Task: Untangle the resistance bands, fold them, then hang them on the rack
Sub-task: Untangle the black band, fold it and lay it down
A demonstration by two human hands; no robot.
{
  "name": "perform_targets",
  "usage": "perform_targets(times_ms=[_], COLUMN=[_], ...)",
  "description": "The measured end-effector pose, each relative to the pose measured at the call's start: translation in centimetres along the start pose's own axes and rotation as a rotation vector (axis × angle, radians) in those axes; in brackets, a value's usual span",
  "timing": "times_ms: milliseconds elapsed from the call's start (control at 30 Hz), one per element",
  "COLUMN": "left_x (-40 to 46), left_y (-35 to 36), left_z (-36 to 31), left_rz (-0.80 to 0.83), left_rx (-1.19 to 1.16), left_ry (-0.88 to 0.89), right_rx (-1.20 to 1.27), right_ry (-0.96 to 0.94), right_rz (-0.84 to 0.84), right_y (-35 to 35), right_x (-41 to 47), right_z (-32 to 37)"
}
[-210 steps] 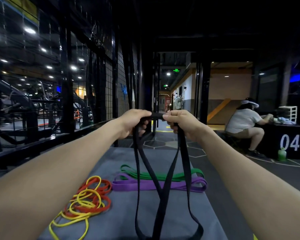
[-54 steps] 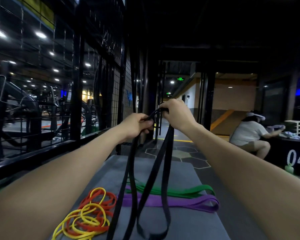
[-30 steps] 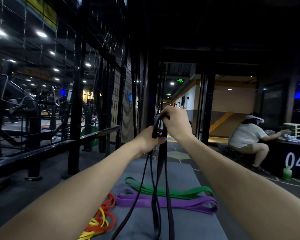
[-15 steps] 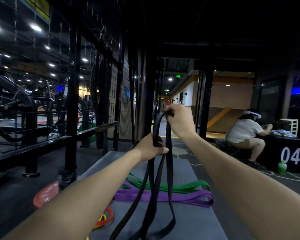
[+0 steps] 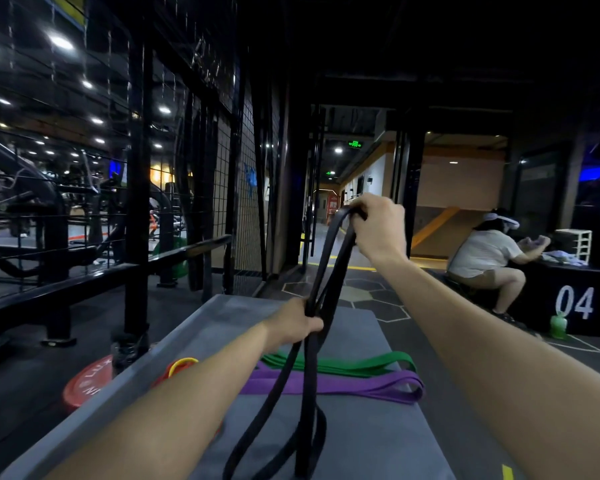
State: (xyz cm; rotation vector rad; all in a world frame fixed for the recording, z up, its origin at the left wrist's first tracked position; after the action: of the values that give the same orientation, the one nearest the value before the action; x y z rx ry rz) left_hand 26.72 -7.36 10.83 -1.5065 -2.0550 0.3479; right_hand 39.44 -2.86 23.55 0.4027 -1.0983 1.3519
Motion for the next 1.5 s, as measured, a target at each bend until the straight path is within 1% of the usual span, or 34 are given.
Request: perform_targets(times_ms=[100, 200, 300, 433, 533, 700, 767, 900, 1033, 1167, 1300, 1400, 1500], left_x=[-0.1, -0.2, -0.1, 0.8, 1.2, 1.5, 1.3, -0.5, -1.1, -1.2, -1.6, -1.8, -0.8], left_y=[0.8, 1.1, 1.3, 1.6, 2.4, 2.6, 2.0, 1.7, 1.4, 0.9, 1.0, 0.9, -1.4], left_z=[1.9, 2.1, 1.2, -1.7, -3.3, -3.5, -3.0, -0.4, 3.2, 5.6, 7.8, 9.4, 9.7], left_rz=[0.001, 0.037, 0.063, -0.035, -0.024, -0.079, -0.078, 0.04, 0.008, -0.032, -0.037, -0.06, -0.076], left_rx=[0.031, -0.013, -0.152, -0.426, -0.401, -0.446, -0.352, -0.069, 0.104, 0.321, 0.429, 0.467, 0.542], left_ry=[-0.035, -0.039, -0.032, 0.095, 0.174, 0.189, 0.177, 0.089, -0.01, -0.072, -0.113, -0.141, -0.085], right_rx=[-0.028, -0.079, -0.084, -0.073, -0.06, -0.041, -0.023, -0.025, -0.046, -0.072, -0.065, -0.061, 0.008], right_ry=[0.046, 0.071, 0.102, 0.017, 0.006, 0.002, 0.01, 0.117, 0.189, 0.273, 0.409, 0.476, 0.579], right_rz=[-0.035, -0.027, -0.033, 0.015, 0.02, 0.014, -0.001, -0.086, -0.12, -0.104, -0.107, -0.094, -0.077], right_y=[-1.0, -1.2, -1.3, -1.0, -0.4, -1.0, -1.3, -3.0, -3.8, -3.3, -2.7, -1.9, -0.2], right_x=[-0.2, -1.0, -1.2, -1.5, -1.5, -1.5, -1.5, -1.3, -2.1, -3.8, -4.8, -5.8, -7.1], right_z=[-1.4, -3.0, -3.6, -2.4, -1.8, -1.5, -1.9, -2.8, -4.2, -6.7, -9.5, -11.6, -13.9])
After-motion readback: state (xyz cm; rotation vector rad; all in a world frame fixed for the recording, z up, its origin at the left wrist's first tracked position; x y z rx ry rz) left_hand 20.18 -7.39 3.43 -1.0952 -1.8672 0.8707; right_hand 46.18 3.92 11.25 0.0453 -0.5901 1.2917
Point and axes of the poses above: each hand's wrist, its own x-axis towards the middle knuckle, its own y-axis out of the palm, z = x × y, the point moved 1 cm from there along x, towards the middle knuckle, and after that the axes turned 2 degrees about y, right-handed, at the moved point
